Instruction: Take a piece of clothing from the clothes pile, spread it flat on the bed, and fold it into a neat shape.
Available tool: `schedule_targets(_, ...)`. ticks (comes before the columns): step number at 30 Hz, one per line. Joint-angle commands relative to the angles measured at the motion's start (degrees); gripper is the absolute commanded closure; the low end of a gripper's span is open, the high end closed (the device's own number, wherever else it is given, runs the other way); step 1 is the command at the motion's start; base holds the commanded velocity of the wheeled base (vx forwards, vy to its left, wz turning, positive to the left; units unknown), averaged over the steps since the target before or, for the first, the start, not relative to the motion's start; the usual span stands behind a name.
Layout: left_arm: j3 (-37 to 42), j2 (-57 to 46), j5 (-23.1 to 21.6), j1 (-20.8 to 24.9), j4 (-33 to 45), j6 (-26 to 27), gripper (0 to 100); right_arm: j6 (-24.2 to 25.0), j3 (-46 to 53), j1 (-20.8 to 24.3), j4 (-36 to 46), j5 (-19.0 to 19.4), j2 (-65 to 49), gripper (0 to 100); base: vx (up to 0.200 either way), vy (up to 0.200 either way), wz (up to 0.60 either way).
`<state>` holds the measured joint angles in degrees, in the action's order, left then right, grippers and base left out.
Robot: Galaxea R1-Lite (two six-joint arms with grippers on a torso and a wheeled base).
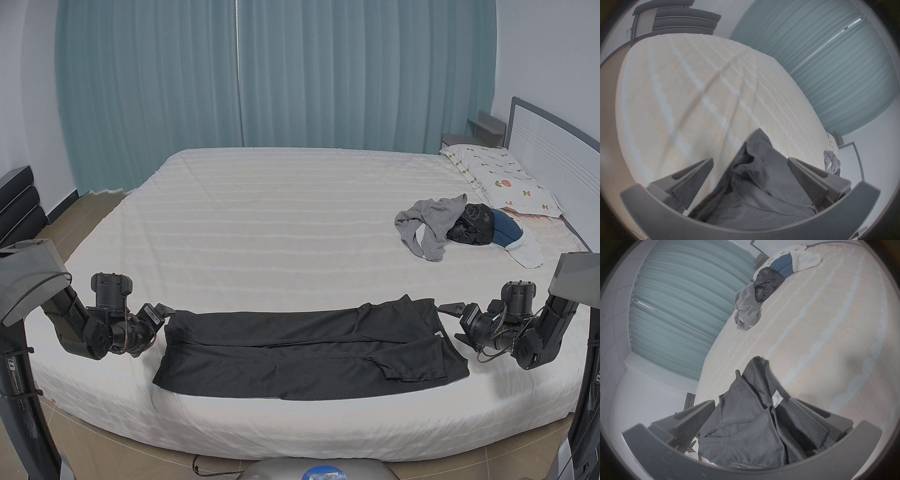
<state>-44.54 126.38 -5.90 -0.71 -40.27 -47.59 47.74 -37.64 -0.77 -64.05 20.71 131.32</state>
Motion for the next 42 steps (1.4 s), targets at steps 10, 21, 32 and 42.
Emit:
schedule_targets(10,-4.4,6.2,3.7,2.2,-0.1,0.1,100,3.2,-5.0,2.1,0.9,-0.2,3.1,0,0.0,0.0,0.0)
schedule_targets(21,-3.4,4.7,4.3,1.7,-0.1,0.0,100,3.2,-9.6,3.3,3.0,-1.7,7.3,0,0.0,0.0,0.0)
schedule_targets(32,-3.4,5.3,4.5,1.7,-0.1,0.0,100,2.9,-11.8,3.9,3.3,-2.6,9.2,100,0.0,0.0,0.0)
schedule_targets(42,-3.4,5.5,4.5,1.6,0.0,0.0,100,2.8,-11.4,3.8,3.3,-2.6,8.7,100,0.0,0.0,0.0)
